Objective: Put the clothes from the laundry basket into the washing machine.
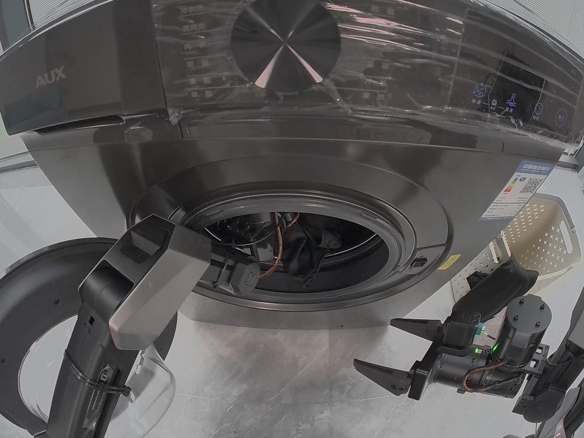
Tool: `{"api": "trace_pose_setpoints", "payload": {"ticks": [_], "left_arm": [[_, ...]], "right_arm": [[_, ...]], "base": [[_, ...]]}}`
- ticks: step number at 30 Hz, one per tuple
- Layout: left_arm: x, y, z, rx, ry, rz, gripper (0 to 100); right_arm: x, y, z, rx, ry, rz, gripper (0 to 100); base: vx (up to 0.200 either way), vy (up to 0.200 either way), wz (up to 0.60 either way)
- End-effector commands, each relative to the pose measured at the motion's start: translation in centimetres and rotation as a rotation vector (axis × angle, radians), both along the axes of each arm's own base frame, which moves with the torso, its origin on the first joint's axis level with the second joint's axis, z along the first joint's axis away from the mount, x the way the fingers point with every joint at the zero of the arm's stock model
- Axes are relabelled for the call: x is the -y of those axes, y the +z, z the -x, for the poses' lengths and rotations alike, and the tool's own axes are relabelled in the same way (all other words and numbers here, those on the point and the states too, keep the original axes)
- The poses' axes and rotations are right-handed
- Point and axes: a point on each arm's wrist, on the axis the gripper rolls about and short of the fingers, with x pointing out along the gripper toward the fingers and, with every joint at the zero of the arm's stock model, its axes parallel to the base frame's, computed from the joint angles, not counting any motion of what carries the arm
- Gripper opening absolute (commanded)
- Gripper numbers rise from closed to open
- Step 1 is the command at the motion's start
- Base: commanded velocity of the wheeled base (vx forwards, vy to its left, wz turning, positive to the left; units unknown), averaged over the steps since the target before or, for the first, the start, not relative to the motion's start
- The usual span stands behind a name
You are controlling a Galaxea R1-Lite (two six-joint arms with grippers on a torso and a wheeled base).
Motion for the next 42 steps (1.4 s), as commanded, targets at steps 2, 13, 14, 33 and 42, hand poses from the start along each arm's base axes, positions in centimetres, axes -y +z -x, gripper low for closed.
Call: {"api": "trace_pose_setpoints", "payload": {"ticks": [2, 13, 14, 33, 42], "left_arm": [[0.1, -0.9, 0.1, -0.024, -0.001, -0.011, 100], [-0.5, 0.1, 9.9, -0.296, -0.158, -0.205, 100], [-0.6, 0.2, 10.3, -0.301, -0.164, -0.211, 100], [0.7, -0.3, 11.3, -0.229, -0.252, -0.21, 100], [1.4, -6.0, 6.5, -0.255, -0.196, -0.223, 100]], "right_arm": [[0.0, -0.1, 0.0, -0.004, 0.001, 0.003, 100], [-0.2, -0.3, 0.0, -0.009, 0.008, 0.006, 100], [-0.3, -0.2, 0.1, -0.009, 0.015, 0.002, 100], [-0.6, -0.2, 0.3, -0.012, 0.026, 0.0, 100], [-0.6, -0.2, 0.3, -0.014, 0.026, 0.001, 100]], "base": [[0.0, 0.0, 0.0], [0.0, 0.0, 0.0], [0.0, 0.0, 0.0], [0.0, 0.0, 0.0], [0.0, 0.0, 0.0]]}}
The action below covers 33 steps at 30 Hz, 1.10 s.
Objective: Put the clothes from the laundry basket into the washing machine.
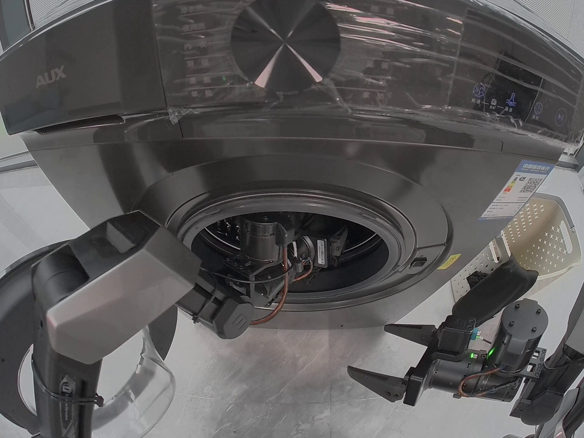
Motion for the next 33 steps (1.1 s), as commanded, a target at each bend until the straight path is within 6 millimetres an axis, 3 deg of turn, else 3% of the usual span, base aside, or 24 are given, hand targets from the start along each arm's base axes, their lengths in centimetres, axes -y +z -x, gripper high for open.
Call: {"api": "trace_pose_setpoints", "payload": {"ticks": [1, 7, 8, 16, 19, 23, 28, 29, 33], "left_arm": [[0.2, -5.2, -3.0, -0.049, 0.038, -0.039, 100], [-0.1, -5.8, -4.8, -0.025, 0.068, -0.038, 100], [-0.2, -5.4, -5.2, -0.018, 0.075, -0.031, 0], [-0.4, -3.8, -8.7, 0.086, 0.171, 0.044, 0], [-0.7, -2.4, -10.4, 0.165, 0.226, 0.108, 0], [-0.8, -1.2, -10.9, 0.198, 0.237, 0.138, 0], [-1.1, -1.4, -11.1, 0.203, 0.245, 0.133, 0], [-1.1, -1.4, -11.1, 0.204, 0.243, 0.132, 100], [-1.1, -1.9, -11.1, 0.202, 0.243, 0.125, 100]], "right_arm": [[0.1, 0.0, -0.1, 0.0, -0.002, 0.001, 100], [0.0, 0.1, -0.2, 0.005, -0.004, -0.003, 100], [0.0, 0.0, -0.2, 0.004, -0.002, -0.002, 100], [-0.1, 0.0, -0.2, 0.003, -0.001, -0.003, 100], [-0.2, 0.0, -0.4, 0.006, -0.003, -0.006, 100], [-0.2, 0.1, -0.4, 0.007, -0.004, -0.007, 100], [-0.2, 0.1, -0.4, 0.006, -0.004, -0.008, 100], [-0.2, 0.1, -0.4, 0.006, -0.004, -0.008, 100], [-0.2, 0.1, -0.5, 0.006, -0.007, -0.008, 100]], "base": [[0.0, 0.0, 0.0], [0.0, 0.0, 0.0], [0.0, 0.0, 0.0], [0.0, 0.0, 0.0], [0.0, 0.0, 0.0], [0.0, 0.0, 0.0], [0.0, 0.0, 0.0], [0.0, 0.0, 0.0], [0.0, 0.0, 0.0]]}}
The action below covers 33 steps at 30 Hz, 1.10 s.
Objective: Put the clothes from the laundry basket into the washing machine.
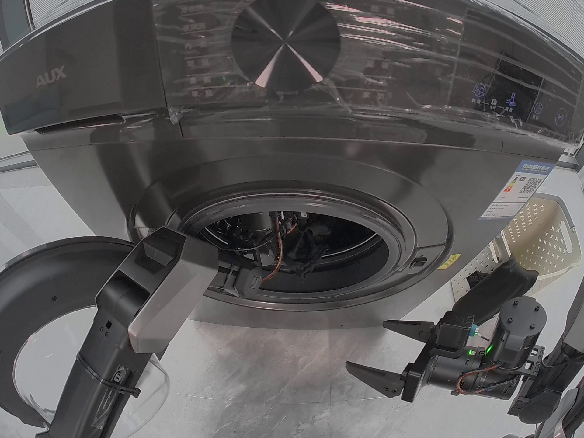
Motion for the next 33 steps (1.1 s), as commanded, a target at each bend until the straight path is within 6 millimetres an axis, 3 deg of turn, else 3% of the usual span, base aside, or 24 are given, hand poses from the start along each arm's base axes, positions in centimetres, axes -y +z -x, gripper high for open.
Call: {"api": "trace_pose_setpoints", "payload": {"ticks": [1, 9, 14, 17, 18, 20, 24, 25, 27, 31, 33], "left_arm": [[0.2, -0.5, 0.1, 0.002, -0.006, 0.001, 100], [1.7, 1.0, 3.7, -0.051, -0.064, -0.029, 100], [2.6, 2.7, 8.1, -0.08, -0.128, -0.054, 100], [2.9, 3.0, 12.6, -0.114, -0.198, -0.092, 100], [2.9, 3.0, 12.6, -0.114, -0.198, -0.092, 100], [2.6, 2.5, 16.6, -0.15, -0.28, -0.133, 100], [1.3, 2.2, 21.3, -0.17, -0.344, -0.175, 100], [1.3, 2.2, 21.3, -0.17, -0.344, -0.175, 100], [-0.4, 2.8, 24.7, -0.172, -0.386, -0.187, 100], [-2.0, 3.5, 28.5, -0.169, -0.438, -0.19, 100], [-2.5, 3.7, 29.3, -0.163, -0.446, -0.188, 100]], "right_arm": [[0.0, 0.0, 0.0, -0.002, 0.001, 0.002, 100], [0.1, 0.0, 0.0, -0.001, -0.004, 0.001, 100], [0.1, 0.1, 0.3, 0.003, 0.001, -0.002, 100], [0.5, 0.5, 0.4, 0.012, -0.006, -0.011, 100], [0.5, 0.5, 0.4, 0.012, -0.006, -0.011, 100], [0.7, 0.5, 0.6, 0.01, -0.007, -0.007, 100], [1.2, 1.0, 1.3, 0.026, -0.003, -0.019, 100], [1.2, 1.0, 1.3, 0.026, -0.003, -0.019, 100], [1.8, 1.6, 2.1, 0.044, -0.002, -0.033, 100], [2.7, 2.5, 2.9, 0.066, -0.007, -0.06, 100], [2.9, 2.9, 3.1, 0.078, -0.009, -0.073, 100]], "base": [[0.0, 0.0, 0.0], [0.0, 0.0, 0.0], [0.0, 0.0, 0.0], [0.0, 0.0, 0.0], [0.0, 0.0, 0.0], [0.0, 0.0, 0.0], [0.0, 0.0, 0.0], [0.0, 0.0, 0.0], [0.0, 0.0, 0.0], [0.0, 0.0, 0.0], [0.0, 0.0, 0.0]]}}
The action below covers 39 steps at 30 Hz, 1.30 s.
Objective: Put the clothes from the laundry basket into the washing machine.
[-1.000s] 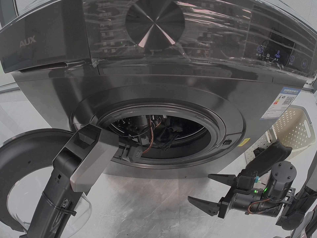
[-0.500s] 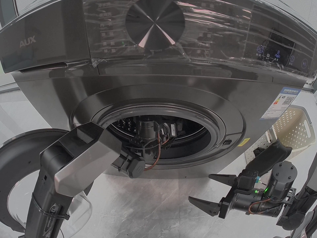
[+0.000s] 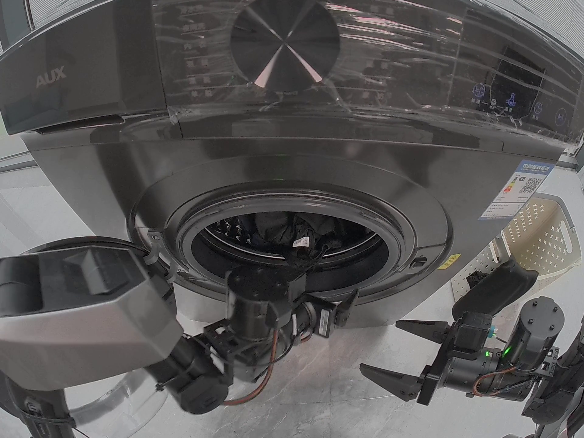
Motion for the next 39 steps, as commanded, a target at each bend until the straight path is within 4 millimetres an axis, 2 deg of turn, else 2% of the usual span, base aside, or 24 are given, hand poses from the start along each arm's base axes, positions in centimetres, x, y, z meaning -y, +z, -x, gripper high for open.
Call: {"api": "trace_pose_setpoints", "payload": {"ticks": [1, 7, 8, 12, 13, 15, 16, 19, 21, 27, 28, 29, 37, 39], "left_arm": [[-3.6, 4.7, 8.8, 0.075, -0.135, 0.074, 100], [-6.9, 6.0, 12.1, 0.123, -0.164, 0.087, 100], [-7.0, 6.1, 12.1, 0.124, -0.164, 0.089, 100], [-9.5, 6.6, 13.6, 0.141, -0.129, 0.098, 100], [-9.5, 6.6, 13.6, 0.141, -0.129, 0.098, 100], [-11.1, 7.3, 14.4, 0.174, -0.085, 0.103, 100], [-11.1, 7.3, 14.4, 0.174, -0.085, 0.103, 100], [-14.0, 7.9, 15.4, 0.213, -0.026, 0.116, 100], [-14.8, 8.0, 15.6, 0.221, -0.006, 0.124, 100], [-18.5, 8.3, 17.0, 0.272, 0.103, 0.125, 100], [-18.5, 8.3, 17.0, 0.272, 0.103, 0.125, 100], [-19.6, 8.5, 17.7, 0.284, 0.118, 0.122, 100], [-23.0, 8.2, 20.0, 0.277, 0.23, 0.11, 100], [-24.4, 7.4, 21.5, 0.259, 0.254, 0.108, 100]], "right_arm": [[1.9, 2.5, 2.0, 0.082, -0.004, -0.073, 100], [3.6, 4.0, 2.8, 0.138, -0.053, -0.101, 100], [3.6, 4.0, 2.8, 0.138, -0.055, -0.101, 100], [5.5, 4.8, 4.0, 0.147, -0.162, -0.09, 100], [5.5, 4.8, 4.0, 0.147, -0.162, -0.09, 100], [7.0, 5.1, 4.4, 0.172, -0.255, -0.074, 100], [7.0, 5.1, 4.4, 0.172, -0.255, -0.074, 100], [9.5, 5.5, 5.3, 0.194, -0.403, -0.065, 100], [10.2, 5.4, 5.8, 0.19, -0.436, -0.056, 100], [12.7, 4.9, 9.3, 0.231, -0.579, 0.006, 100], [12.7, 4.9, 9.3, 0.231, -0.579, 0.006, 100], [13.1, 4.5, 10.2, 0.23, -0.619, 0.011, 100], [14.1, 2.6, 13.8, 0.25, -0.71, 0.009, 100], [14.3, 1.8, 15.2, 0.268, -0.733, 0.002, 100]], "base": [[0.0, 0.0, 0.0], [0.0, 0.0, 0.0], [0.0, 0.0, 0.0], [-0.2, 0.0, 0.0], [-0.2, 0.0, 0.0], [-0.2, 0.0, 0.0], [-0.2, 0.0, 0.0], [-0.2, 0.0, 0.0], [-0.2, 0.0, 0.0], [-0.2, 0.0, 0.0], [-0.2, 0.0, 0.0], [-0.2, 0.0, 0.0], [-0.2, 0.0, 0.0], [-0.1, 0.0, 0.0]]}}
